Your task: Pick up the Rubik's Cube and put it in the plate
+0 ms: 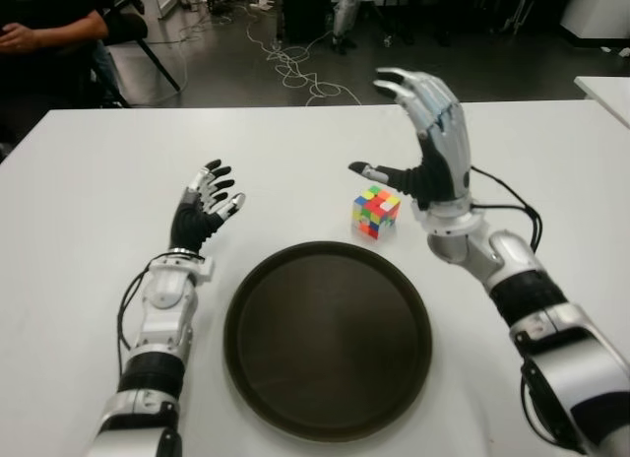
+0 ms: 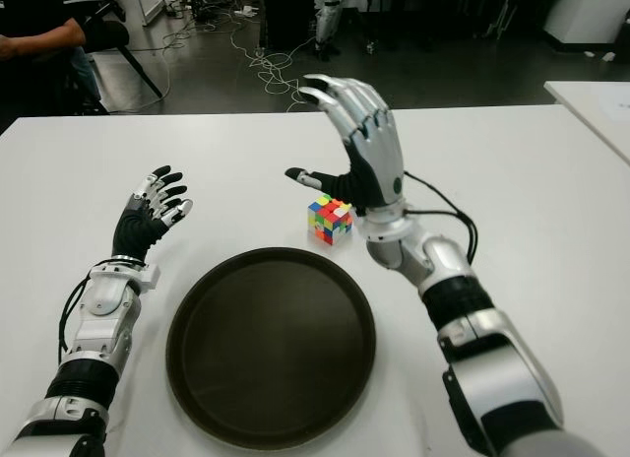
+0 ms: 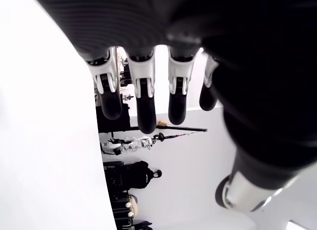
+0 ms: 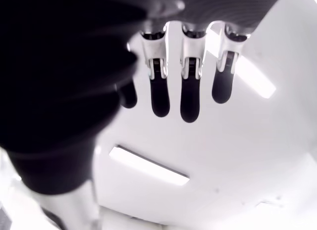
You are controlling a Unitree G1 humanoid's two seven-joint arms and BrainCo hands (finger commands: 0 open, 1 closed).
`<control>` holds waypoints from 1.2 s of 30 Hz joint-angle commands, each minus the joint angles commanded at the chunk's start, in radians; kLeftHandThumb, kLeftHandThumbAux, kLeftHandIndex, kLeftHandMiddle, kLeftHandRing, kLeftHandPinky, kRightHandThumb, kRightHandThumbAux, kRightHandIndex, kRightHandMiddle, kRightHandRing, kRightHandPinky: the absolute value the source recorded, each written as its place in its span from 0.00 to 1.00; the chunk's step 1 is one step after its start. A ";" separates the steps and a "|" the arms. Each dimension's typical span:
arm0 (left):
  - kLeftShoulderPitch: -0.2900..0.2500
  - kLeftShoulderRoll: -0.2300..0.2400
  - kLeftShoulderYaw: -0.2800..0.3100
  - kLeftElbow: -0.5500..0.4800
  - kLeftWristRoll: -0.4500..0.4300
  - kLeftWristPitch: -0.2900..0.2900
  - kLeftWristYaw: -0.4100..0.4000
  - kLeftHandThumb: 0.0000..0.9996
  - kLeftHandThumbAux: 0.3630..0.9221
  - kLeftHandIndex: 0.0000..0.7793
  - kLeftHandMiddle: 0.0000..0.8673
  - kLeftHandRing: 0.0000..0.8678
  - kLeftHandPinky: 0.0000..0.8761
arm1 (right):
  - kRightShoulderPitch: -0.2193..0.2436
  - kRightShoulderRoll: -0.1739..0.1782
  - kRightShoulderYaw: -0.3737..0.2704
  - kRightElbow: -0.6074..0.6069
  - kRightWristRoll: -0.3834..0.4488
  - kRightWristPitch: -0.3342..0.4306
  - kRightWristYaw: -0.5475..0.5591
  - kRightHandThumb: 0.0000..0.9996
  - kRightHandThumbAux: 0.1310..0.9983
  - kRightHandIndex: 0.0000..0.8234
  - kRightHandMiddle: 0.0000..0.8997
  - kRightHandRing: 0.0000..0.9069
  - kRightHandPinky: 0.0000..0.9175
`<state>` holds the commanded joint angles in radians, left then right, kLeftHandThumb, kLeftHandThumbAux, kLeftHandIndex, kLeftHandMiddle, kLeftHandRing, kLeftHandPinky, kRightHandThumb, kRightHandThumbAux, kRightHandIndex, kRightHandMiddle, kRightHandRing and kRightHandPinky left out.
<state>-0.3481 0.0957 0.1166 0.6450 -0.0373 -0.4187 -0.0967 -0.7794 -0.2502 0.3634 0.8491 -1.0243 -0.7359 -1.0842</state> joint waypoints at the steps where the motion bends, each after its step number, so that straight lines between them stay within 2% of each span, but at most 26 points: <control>1: 0.001 0.000 0.000 -0.001 0.000 0.001 0.001 0.12 0.62 0.16 0.21 0.20 0.17 | -0.012 0.003 0.014 0.027 0.000 0.005 0.003 0.00 0.81 0.27 0.30 0.30 0.30; 5: 0.002 0.001 -0.001 -0.004 0.000 0.005 0.003 0.12 0.60 0.16 0.20 0.19 0.16 | -0.029 -0.006 0.065 0.105 0.008 0.032 0.064 0.00 0.80 0.26 0.30 0.30 0.31; 7: 0.003 0.003 -0.002 -0.005 0.001 0.006 0.002 0.12 0.60 0.15 0.20 0.19 0.16 | -0.030 -0.019 0.079 0.101 0.026 0.053 0.149 0.00 0.80 0.27 0.30 0.30 0.31; 9: 0.003 0.004 -0.002 -0.006 0.001 0.007 0.002 0.12 0.59 0.15 0.20 0.19 0.16 | -0.031 -0.023 0.086 0.096 0.039 0.064 0.183 0.00 0.80 0.27 0.30 0.31 0.32; 13: 0.001 0.005 -0.001 -0.005 -0.006 0.014 -0.006 0.12 0.59 0.15 0.20 0.19 0.16 | -0.032 -0.038 0.110 0.068 0.047 0.146 0.373 0.00 0.81 0.30 0.31 0.31 0.32; 15: 0.003 0.004 0.000 -0.011 -0.011 0.018 -0.009 0.13 0.60 0.15 0.20 0.19 0.17 | -0.025 -0.055 0.124 0.005 0.047 0.207 0.523 0.01 0.81 0.31 0.32 0.31 0.32; 22: 0.006 0.002 -0.001 -0.027 -0.010 0.029 -0.008 0.14 0.63 0.15 0.20 0.19 0.16 | -0.004 -0.086 0.143 -0.123 0.050 0.327 0.835 0.00 0.82 0.25 0.25 0.25 0.23; 30: 0.008 -0.002 0.000 -0.033 -0.014 0.028 -0.010 0.14 0.64 0.15 0.21 0.20 0.17 | 0.019 -0.098 0.148 -0.227 0.054 0.417 1.032 0.00 0.80 0.21 0.21 0.21 0.19; 36: 0.007 -0.003 0.000 -0.029 -0.019 0.024 -0.011 0.15 0.67 0.16 0.21 0.20 0.18 | 0.034 -0.108 0.154 -0.279 0.062 0.451 1.081 0.00 0.80 0.20 0.20 0.20 0.17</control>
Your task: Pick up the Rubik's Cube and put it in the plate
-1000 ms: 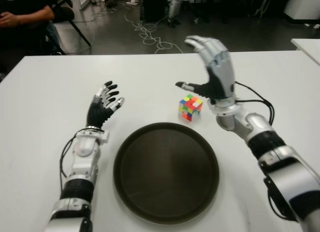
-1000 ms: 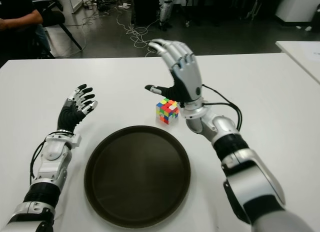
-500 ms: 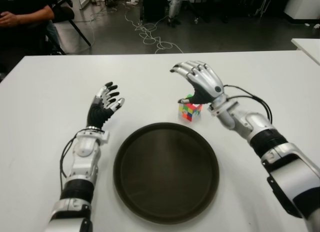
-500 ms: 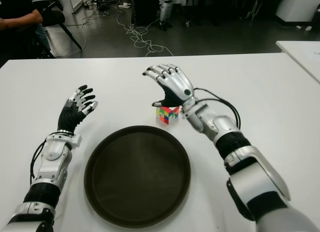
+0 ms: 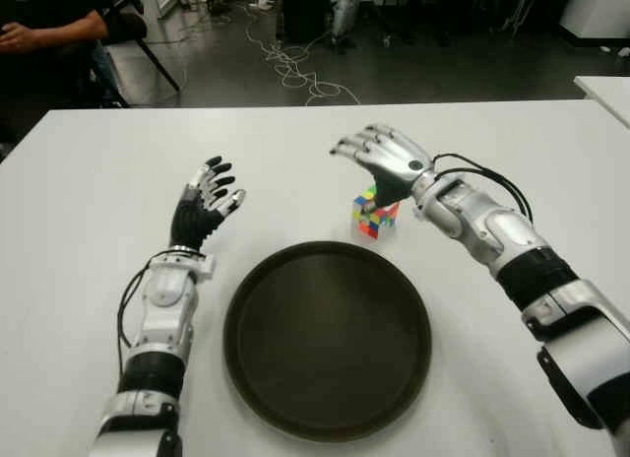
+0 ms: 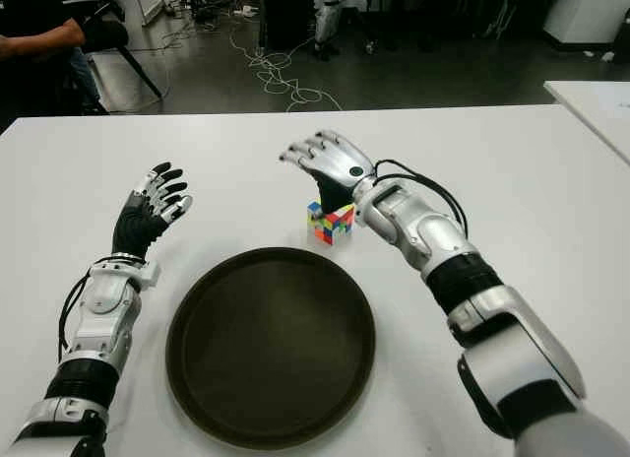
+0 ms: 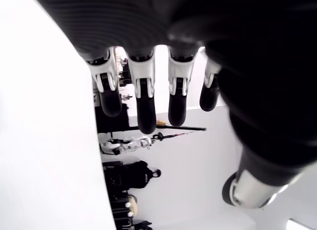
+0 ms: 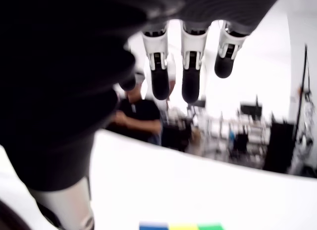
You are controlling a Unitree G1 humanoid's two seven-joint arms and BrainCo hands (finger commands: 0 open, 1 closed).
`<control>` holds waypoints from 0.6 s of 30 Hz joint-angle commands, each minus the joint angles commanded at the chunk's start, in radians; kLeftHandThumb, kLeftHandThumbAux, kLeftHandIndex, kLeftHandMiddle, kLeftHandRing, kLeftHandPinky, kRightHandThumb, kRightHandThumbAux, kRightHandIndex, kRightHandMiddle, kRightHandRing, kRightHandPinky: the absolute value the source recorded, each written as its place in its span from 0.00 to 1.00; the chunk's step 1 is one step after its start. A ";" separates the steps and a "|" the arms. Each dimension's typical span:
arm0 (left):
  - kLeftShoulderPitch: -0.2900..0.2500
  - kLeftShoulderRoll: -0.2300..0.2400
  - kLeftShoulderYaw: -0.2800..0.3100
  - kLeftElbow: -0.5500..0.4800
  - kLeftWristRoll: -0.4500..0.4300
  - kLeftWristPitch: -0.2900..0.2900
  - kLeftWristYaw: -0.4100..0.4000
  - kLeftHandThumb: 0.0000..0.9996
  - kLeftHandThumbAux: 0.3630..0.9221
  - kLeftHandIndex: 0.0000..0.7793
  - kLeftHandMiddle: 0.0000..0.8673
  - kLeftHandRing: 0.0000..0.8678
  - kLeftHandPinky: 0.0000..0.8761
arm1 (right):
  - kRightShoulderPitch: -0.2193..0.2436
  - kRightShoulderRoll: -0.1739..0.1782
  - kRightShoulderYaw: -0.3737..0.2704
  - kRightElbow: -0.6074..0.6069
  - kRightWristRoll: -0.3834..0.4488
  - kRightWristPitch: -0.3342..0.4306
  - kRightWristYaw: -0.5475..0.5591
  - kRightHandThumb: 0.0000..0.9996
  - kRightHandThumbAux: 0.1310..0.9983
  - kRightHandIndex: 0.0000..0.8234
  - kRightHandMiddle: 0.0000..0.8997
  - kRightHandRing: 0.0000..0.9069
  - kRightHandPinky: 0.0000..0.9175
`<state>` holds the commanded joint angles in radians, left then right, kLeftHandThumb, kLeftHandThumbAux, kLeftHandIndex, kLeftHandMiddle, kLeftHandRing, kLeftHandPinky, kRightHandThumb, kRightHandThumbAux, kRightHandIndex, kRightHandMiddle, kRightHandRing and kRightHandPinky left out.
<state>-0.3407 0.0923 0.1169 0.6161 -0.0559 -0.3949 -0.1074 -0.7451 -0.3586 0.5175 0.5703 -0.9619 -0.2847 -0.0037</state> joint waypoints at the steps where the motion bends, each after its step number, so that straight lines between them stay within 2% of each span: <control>1: -0.001 0.001 0.000 0.005 0.001 -0.003 0.000 0.15 0.67 0.16 0.21 0.20 0.18 | 0.001 -0.001 0.001 -0.003 0.001 0.002 0.002 0.00 0.80 0.20 0.20 0.20 0.17; 11: -0.003 0.002 -0.001 0.008 0.008 -0.004 0.009 0.13 0.65 0.15 0.21 0.21 0.19 | 0.010 -0.001 0.000 -0.017 0.012 0.026 0.007 0.00 0.79 0.20 0.20 0.20 0.17; 18: -0.003 0.001 -0.001 0.001 0.005 0.008 0.009 0.14 0.68 0.15 0.21 0.21 0.21 | 0.004 0.000 0.006 -0.009 0.020 0.033 0.019 0.00 0.80 0.19 0.19 0.19 0.17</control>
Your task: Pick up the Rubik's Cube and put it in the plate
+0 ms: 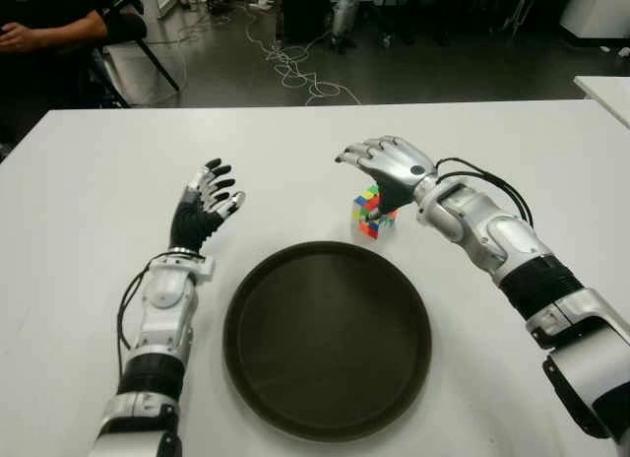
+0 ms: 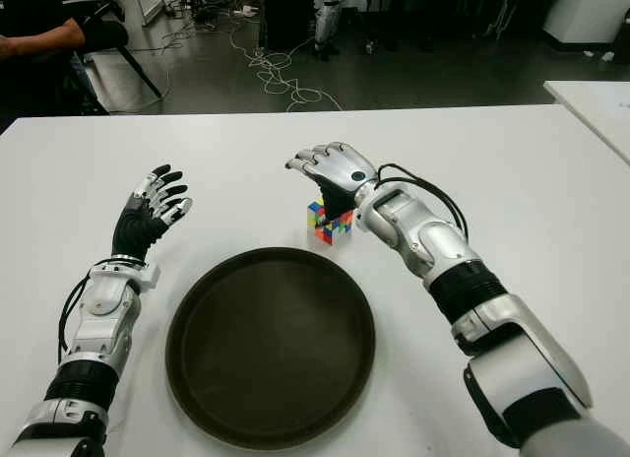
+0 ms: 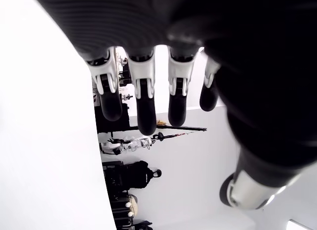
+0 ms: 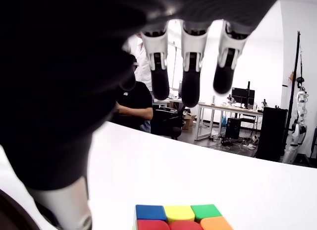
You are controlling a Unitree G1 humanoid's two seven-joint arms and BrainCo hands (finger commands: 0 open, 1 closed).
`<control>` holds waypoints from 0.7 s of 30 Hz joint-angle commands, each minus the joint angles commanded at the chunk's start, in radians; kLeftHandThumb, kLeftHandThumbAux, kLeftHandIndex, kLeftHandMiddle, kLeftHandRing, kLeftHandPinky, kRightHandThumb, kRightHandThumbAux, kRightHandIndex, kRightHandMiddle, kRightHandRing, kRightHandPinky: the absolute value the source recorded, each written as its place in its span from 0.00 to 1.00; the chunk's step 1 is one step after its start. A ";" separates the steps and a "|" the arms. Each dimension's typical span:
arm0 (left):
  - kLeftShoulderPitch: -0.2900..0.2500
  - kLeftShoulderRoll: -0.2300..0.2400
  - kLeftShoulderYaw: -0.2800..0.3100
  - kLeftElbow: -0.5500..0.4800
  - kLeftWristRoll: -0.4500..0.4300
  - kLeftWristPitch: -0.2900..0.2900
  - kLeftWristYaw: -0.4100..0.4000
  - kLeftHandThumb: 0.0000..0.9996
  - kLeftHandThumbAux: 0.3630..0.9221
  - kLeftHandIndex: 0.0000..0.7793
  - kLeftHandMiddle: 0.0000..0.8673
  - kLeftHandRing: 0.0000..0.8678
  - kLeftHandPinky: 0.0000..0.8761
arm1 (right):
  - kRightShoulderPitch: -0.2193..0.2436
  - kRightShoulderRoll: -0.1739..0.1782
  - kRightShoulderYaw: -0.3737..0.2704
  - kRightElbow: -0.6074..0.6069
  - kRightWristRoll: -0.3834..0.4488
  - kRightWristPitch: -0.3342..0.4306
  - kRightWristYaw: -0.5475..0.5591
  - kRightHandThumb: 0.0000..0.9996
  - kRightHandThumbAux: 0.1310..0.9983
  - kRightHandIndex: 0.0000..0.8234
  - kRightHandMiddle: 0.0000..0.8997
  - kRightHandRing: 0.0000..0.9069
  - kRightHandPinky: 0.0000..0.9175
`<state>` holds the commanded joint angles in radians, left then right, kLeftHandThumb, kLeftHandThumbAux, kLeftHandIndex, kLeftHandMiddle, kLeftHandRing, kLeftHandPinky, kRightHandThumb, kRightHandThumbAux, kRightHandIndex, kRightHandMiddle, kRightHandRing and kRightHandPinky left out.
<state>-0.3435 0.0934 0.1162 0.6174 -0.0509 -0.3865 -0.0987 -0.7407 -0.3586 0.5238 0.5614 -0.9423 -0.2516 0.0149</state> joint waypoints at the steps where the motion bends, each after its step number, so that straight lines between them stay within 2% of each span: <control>1: 0.000 0.000 0.000 -0.001 -0.002 0.001 -0.001 0.14 0.68 0.15 0.21 0.21 0.21 | 0.000 0.000 0.001 0.000 0.001 0.000 0.001 0.00 0.80 0.19 0.19 0.19 0.17; 10: 0.001 0.001 -0.001 -0.006 -0.002 0.005 -0.005 0.14 0.68 0.14 0.20 0.21 0.19 | -0.007 0.008 0.005 0.026 0.007 0.004 0.005 0.00 0.79 0.19 0.19 0.20 0.18; 21: 0.005 -0.001 0.002 -0.015 -0.015 0.005 -0.017 0.17 0.70 0.14 0.20 0.22 0.23 | -0.029 0.014 0.014 0.070 0.022 0.004 0.031 0.00 0.81 0.22 0.21 0.22 0.19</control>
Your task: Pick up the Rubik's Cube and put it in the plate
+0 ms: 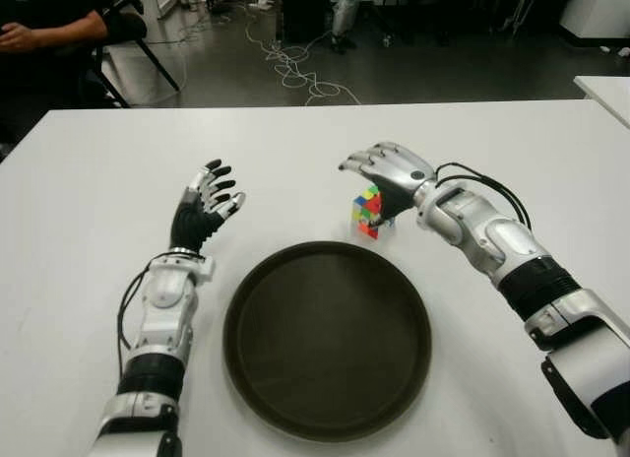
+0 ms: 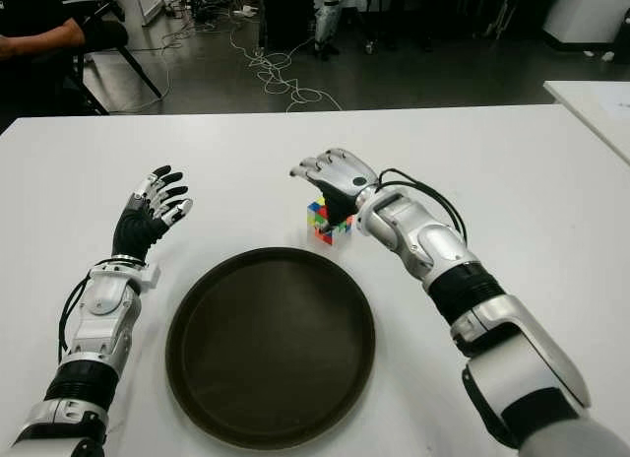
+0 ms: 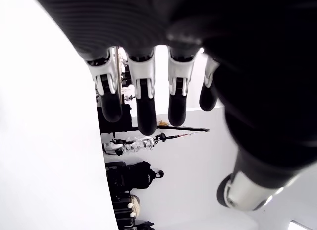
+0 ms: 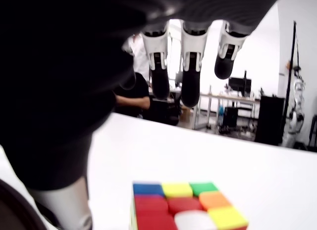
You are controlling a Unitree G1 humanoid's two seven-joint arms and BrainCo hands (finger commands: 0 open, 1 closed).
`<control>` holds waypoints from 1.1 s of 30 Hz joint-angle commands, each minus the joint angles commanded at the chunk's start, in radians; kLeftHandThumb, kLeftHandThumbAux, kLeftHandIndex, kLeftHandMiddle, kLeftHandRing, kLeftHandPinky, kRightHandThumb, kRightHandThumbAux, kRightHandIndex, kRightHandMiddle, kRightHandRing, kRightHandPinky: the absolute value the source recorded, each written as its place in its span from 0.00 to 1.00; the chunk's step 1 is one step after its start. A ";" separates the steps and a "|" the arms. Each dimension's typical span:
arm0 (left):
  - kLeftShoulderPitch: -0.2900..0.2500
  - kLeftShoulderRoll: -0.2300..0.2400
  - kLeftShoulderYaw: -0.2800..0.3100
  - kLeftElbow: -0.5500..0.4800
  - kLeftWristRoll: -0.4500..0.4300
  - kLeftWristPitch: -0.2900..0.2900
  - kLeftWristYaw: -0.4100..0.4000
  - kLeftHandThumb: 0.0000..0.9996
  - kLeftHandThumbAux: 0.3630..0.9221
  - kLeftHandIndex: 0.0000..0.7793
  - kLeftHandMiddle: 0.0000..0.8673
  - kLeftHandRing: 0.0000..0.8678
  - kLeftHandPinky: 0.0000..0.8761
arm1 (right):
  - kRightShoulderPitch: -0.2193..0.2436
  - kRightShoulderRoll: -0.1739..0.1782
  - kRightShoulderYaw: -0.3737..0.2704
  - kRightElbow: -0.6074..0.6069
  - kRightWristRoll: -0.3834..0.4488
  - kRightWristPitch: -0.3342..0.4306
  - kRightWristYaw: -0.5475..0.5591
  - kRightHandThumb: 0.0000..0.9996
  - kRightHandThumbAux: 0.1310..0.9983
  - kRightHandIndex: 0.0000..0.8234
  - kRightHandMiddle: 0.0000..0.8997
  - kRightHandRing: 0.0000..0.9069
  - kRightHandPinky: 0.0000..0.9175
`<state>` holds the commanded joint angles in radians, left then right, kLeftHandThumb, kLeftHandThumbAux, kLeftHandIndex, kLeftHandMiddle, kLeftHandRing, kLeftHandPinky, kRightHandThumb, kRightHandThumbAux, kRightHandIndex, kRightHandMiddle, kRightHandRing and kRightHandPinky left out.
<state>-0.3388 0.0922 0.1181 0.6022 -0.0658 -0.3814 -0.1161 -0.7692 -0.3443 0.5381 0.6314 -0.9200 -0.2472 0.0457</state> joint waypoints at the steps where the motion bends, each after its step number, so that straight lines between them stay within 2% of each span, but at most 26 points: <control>1: 0.000 -0.001 0.001 -0.001 -0.003 0.002 -0.002 0.17 0.70 0.14 0.20 0.22 0.23 | -0.003 0.001 0.002 0.005 0.000 0.002 0.004 0.00 0.81 0.22 0.21 0.22 0.19; 9: 0.001 -0.003 0.002 0.000 -0.010 -0.001 -0.003 0.18 0.74 0.14 0.20 0.21 0.24 | -0.026 0.012 0.013 0.057 0.006 0.011 0.019 0.00 0.83 0.24 0.22 0.22 0.19; 26: 0.009 -0.003 -0.006 -0.017 0.000 -0.002 0.003 0.16 0.72 0.15 0.20 0.21 0.21 | -0.084 0.043 0.048 0.238 0.016 -0.022 -0.028 0.00 0.81 0.23 0.21 0.21 0.17; 33: 0.015 -0.006 -0.007 -0.032 -0.002 0.008 0.004 0.16 0.73 0.14 0.19 0.20 0.21 | -0.096 0.046 0.056 0.279 0.024 -0.049 -0.058 0.00 0.84 0.27 0.24 0.24 0.21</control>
<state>-0.3242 0.0861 0.1111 0.5703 -0.0674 -0.3732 -0.1117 -0.8649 -0.2987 0.5944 0.9100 -0.8958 -0.2958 -0.0126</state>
